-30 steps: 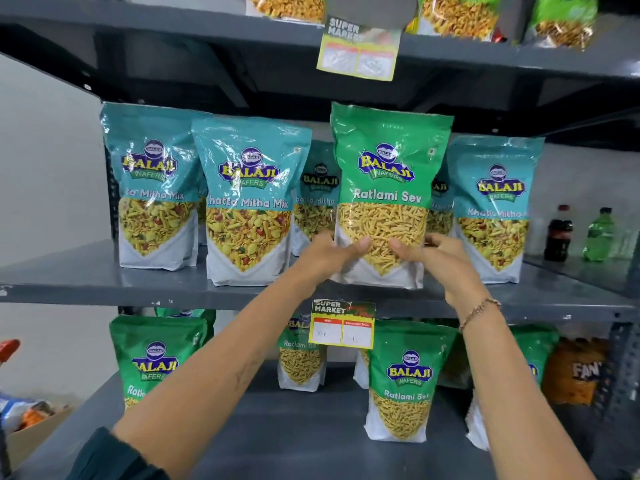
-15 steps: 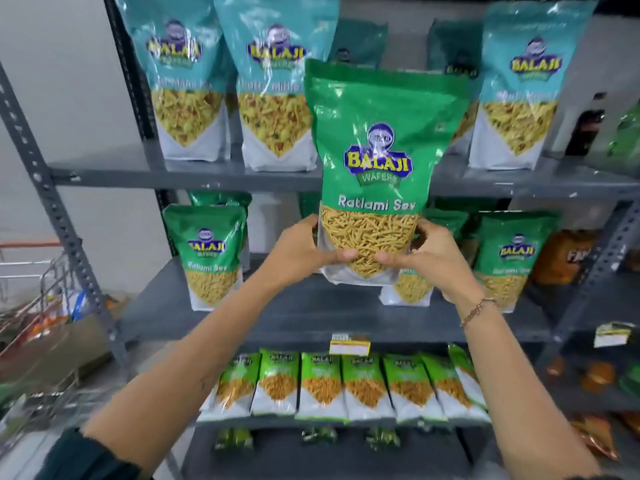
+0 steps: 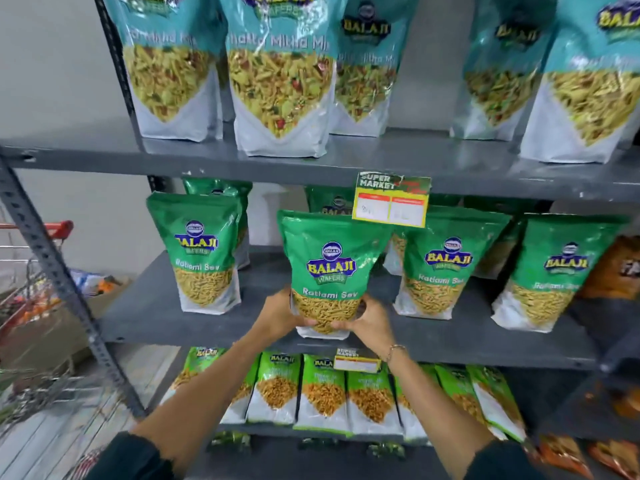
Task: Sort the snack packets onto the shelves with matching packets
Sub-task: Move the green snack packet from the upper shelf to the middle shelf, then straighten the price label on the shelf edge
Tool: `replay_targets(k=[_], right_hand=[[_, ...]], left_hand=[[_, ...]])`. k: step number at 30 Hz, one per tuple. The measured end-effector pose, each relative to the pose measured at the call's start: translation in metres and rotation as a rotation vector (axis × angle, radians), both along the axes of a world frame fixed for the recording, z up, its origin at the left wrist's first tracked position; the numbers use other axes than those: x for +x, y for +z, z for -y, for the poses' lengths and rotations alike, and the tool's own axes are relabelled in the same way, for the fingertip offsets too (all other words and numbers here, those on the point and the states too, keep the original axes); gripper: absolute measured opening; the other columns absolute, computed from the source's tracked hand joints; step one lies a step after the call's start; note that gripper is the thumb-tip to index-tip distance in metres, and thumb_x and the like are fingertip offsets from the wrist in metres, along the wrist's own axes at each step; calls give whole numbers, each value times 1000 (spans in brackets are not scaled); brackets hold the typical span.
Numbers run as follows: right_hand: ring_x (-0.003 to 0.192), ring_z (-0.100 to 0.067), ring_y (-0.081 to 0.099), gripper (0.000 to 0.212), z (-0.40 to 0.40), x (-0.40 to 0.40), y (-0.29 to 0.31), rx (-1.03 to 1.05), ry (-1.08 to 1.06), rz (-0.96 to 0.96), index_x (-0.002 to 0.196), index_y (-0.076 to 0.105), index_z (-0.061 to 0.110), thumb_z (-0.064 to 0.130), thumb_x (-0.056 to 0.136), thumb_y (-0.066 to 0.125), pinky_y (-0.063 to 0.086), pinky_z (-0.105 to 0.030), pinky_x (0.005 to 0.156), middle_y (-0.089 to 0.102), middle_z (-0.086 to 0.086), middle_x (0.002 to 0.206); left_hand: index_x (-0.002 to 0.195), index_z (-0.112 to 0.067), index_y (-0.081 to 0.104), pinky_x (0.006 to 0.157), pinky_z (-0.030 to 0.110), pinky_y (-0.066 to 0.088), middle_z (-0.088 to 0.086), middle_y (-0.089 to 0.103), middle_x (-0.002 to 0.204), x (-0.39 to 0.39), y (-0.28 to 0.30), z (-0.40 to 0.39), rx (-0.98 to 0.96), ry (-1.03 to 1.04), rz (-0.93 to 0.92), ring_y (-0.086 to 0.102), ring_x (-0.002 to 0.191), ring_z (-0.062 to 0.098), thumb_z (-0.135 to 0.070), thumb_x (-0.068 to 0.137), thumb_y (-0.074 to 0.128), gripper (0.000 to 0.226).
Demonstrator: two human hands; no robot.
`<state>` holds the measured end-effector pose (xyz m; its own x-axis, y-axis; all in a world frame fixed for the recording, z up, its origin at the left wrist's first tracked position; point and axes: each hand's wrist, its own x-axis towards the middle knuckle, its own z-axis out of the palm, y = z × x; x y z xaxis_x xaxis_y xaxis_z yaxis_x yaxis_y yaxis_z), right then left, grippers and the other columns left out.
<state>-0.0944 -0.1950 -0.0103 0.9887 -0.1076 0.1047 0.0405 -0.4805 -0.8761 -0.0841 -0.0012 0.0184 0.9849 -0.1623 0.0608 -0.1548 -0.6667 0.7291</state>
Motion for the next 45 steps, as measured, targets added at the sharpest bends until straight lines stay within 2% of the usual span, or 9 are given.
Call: replay_targets(k=[10, 17, 23, 29, 34, 36, 38, 41, 45], right_hand=[[99, -21, 65, 67, 18, 69, -15, -52, 6, -29, 105, 61, 9, 25, 47, 91, 51, -27, 76, 71, -10, 107], [92, -9, 58, 68, 23, 73, -16, -70, 58, -5, 112, 58, 10, 26, 54, 89, 40, 3, 61, 68, -5, 108], [92, -9, 57, 69, 23, 78, -15, -114, 70, -19, 113, 57, 11, 30, 54, 88, 43, -17, 75, 68, -6, 113], [114, -24, 57, 76, 23, 84, -10, -154, 120, -102, 124, 46, 11, 30, 61, 85, 42, -24, 86, 61, -9, 124], [110, -33, 57, 60, 28, 77, -2, -458, 82, -317, 120, 40, 6, 25, 74, 74, 46, -33, 82, 58, -16, 123], [92, -32, 61, 21, 28, 64, 17, -634, 90, -330, 88, 54, 7, 23, 80, 66, 48, -31, 77, 65, -15, 99], [82, -27, 64, 12, 25, 44, 48, -703, 186, -278, 73, 63, 9, 15, 83, 59, 53, -33, 80, 70, -11, 87], [70, -16, 69, 15, 18, -1, 123, -628, 296, -108, 80, 66, 14, 14, 90, 54, 53, -28, 69, 74, -4, 80], [54, -11, 64, 9, 16, -51, 234, -140, 382, 180, 80, 61, 13, 12, 88, 59, 51, -18, 52, 69, -5, 66]], left_hand=[[121, -6, 53, 85, 26, 42, 11, 63, 122, 71, -33, 21, -152, 41, -51, 57, 115, 27, -23, 61, 86, 72], [126, -11, 47, 92, 32, 46, 10, 63, 123, 81, -49, 21, -215, 22, -88, 58, 114, 27, -30, 62, 83, 76], [129, -4, 40, 87, 25, 39, 15, 59, 127, 86, -50, 25, -144, 22, -72, 55, 117, 31, -21, 73, 77, 69], [134, -3, 34, 94, 38, 45, 20, 58, 126, 85, -48, 30, -121, 66, -87, 55, 117, 37, -20, 77, 73, 71], [135, 7, 25, 98, 41, 41, 24, 49, 134, 69, -32, 37, 108, 196, -203, 48, 125, 37, -34, 78, 71, 83], [126, 7, 39, 95, 39, 42, 23, 49, 130, 53, -13, 35, 325, 169, -175, 49, 121, 36, -38, 85, 62, 65], [108, -1, 58, 86, 36, 45, 20, 62, 117, 34, 20, 32, 393, 76, -96, 58, 107, 32, -38, 88, 56, 42], [81, -14, 66, 80, 30, 52, 7, 71, 89, 5, 83, 24, 209, -8, 46, 62, 77, 19, -34, 85, 60, 22], [93, -13, 70, 75, 22, 53, -1, 70, 78, -35, 181, 6, -177, -126, 294, 64, 68, 7, -28, 82, 68, 18]])
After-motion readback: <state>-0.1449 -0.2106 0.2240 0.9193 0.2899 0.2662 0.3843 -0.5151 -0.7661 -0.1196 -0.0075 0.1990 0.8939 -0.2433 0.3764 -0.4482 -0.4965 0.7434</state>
